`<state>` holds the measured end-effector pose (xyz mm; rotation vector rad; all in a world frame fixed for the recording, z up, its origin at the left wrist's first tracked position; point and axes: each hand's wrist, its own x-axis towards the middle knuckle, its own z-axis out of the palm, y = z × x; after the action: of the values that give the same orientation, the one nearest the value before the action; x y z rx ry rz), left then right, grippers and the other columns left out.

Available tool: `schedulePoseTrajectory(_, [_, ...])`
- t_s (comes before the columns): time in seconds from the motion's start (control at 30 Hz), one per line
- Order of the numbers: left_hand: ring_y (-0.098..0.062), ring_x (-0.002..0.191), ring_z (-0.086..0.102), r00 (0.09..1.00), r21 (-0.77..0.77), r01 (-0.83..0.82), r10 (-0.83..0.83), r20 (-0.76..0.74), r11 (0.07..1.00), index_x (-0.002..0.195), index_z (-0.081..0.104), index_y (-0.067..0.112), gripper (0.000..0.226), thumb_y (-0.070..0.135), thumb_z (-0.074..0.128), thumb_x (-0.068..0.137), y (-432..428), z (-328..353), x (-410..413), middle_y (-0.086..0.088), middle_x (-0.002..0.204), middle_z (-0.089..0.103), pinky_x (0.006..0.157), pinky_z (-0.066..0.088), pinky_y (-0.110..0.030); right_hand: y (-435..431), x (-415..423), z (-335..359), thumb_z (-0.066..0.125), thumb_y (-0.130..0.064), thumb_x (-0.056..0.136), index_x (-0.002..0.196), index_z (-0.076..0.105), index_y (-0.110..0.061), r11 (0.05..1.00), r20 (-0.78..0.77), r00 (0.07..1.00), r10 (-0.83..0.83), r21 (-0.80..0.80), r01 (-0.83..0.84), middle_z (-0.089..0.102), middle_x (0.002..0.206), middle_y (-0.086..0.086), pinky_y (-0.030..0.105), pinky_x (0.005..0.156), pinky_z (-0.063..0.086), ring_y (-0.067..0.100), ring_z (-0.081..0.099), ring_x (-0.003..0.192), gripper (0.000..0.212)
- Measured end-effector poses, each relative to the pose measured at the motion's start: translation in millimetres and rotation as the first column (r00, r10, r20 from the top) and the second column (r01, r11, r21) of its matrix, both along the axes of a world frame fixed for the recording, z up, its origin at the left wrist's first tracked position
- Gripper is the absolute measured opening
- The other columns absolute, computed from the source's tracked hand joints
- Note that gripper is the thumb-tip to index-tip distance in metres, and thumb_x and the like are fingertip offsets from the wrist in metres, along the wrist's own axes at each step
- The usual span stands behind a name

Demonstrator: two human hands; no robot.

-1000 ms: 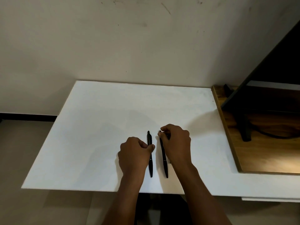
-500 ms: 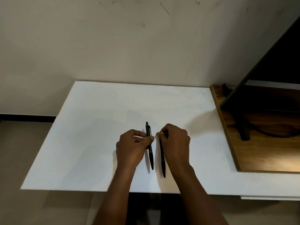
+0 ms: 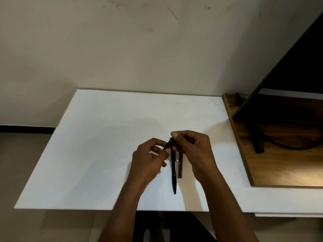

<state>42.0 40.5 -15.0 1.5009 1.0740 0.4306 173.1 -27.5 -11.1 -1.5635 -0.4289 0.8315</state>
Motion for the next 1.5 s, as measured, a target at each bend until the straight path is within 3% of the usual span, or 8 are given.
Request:
schedulePoseTrajectory(0.2, [-0.006,0.049,0.062,1.000,0.120,-0.023,0.022,0.017,0.993,0.089,0.073,0.029,0.015,0.044,0.070,0.088,-0.3,-0.3,2.3,0.002,0.073,0.072,0.048,0.047,-0.014,-5.0,0.0,1.1,0.078,-0.019,0.085,0.091,0.080,-0.008,0.999,-0.082,0.996,0.019,0.051,-0.015,0.079,0.082,0.015,0.027,0.072,0.061,0.027,0.075,0.072,0.012])
schedulePoseTrajectory(0.5, [-0.012,0.081,0.071,1.000,0.137,-0.018,0.016,0.016,0.990,0.087,0.078,0.024,0.011,0.030,0.070,0.091,2.7,-1.2,0.1,0.008,0.081,0.078,0.074,0.060,-0.043,-2.7,-4.0,-6.6,0.073,-0.018,0.090,0.088,0.076,-0.003,1.000,0.001,1.000,0.000,-0.016,0.000,0.078,0.078,0.013,0.032,0.075,0.062,0.026,0.077,0.071,0.015])
schedulePoseTrajectory(0.8, [-0.002,0.054,0.060,0.999,0.078,-0.047,0.047,0.008,0.996,0.085,0.078,0.022,0.012,0.030,0.071,0.090,9.7,-3.7,-9.0,0.006,0.074,0.078,0.053,0.054,-0.026,5.3,-8.0,-9.5,0.068,-0.017,0.094,0.089,0.071,0.003,0.996,-0.088,0.993,-0.084,-0.007,0.084,0.078,0.075,0.014,0.028,0.068,0.062,0.024,0.076,0.066,0.020])
schedulePoseTrajectory(0.87, [0.001,0.056,0.063,0.996,0.075,-0.094,0.094,-0.003,0.993,0.089,0.077,0.018,0.014,0.030,0.070,0.091,11.3,-5.2,-11.5,0.005,0.077,0.079,0.055,0.054,-0.023,5.0,-5.4,-9.1,0.070,-0.017,0.093,0.087,0.072,-0.002,0.990,0.071,0.989,-0.133,-0.047,0.136,0.077,0.072,0.010,0.023,0.064,0.059,0.020,0.075,0.063,0.016])
schedulePoseTrajectory(0.97, [0.003,0.045,0.059,0.990,0.039,-0.138,0.138,0.012,0.990,0.093,0.075,0.013,0.016,0.029,0.069,0.092,13.6,-5.9,-15.5,-0.001,0.081,0.079,0.045,0.044,-0.009,6.3,-6.3,-9.4,0.066,-0.015,0.094,0.085,0.075,-0.013,0.975,0.473,0.878,-0.080,-0.145,0.167,0.076,0.072,-0.002,0.021,0.070,0.054,0.012,0.073,0.067,0.013])
schedulePoseTrajectory(1.07, [-0.003,0.049,0.061,0.984,0.041,-0.178,0.177,0.022,0.983,0.096,0.074,0.013,0.017,0.029,0.068,0.093,14.6,-5.5,-18.1,-0.003,0.083,0.078,0.044,0.041,-0.006,12.3,-17.7,-10.7,0.064,-0.017,0.095,0.104,0.076,-0.016,0.955,0.645,0.748,0.153,-0.290,0.054,0.078,0.090,-0.003,0.027,0.082,0.053,0.014,0.071,0.087,0.015])
schedulePoseTrajectory(1.33, [-0.010,0.058,0.061,0.971,0.039,-0.239,0.238,0.025,0.970,0.098,0.072,0.014,0.016,0.028,0.066,0.095,14.2,-7.2,-20.6,-0.003,0.083,0.077,0.043,0.041,-0.006,17.9,-27.4,-18.5,0.050,-0.028,0.099,0.095,0.070,-0.026,0.809,0.786,0.414,0.459,-0.563,0.171,0.072,0.088,-0.008,0.032,0.082,0.030,0.017,0.056,0.095,0.021])
schedulePoseTrajectory(1.5, [-0.010,0.057,0.060,0.967,0.003,-0.252,0.252,0.026,0.968,0.097,0.072,0.014,0.015,0.028,0.066,0.094,11.4,-7.9,-18.8,-0.002,0.083,0.077,0.043,0.040,-0.006,16.4,-26.6,-22.4,0.051,-0.028,0.098,0.093,0.074,-0.027,0.755,0.749,0.408,0.522,-0.628,0.187,0.069,0.091,-0.009,0.034,0.084,0.028,0.019,0.046,0.107,0.023])
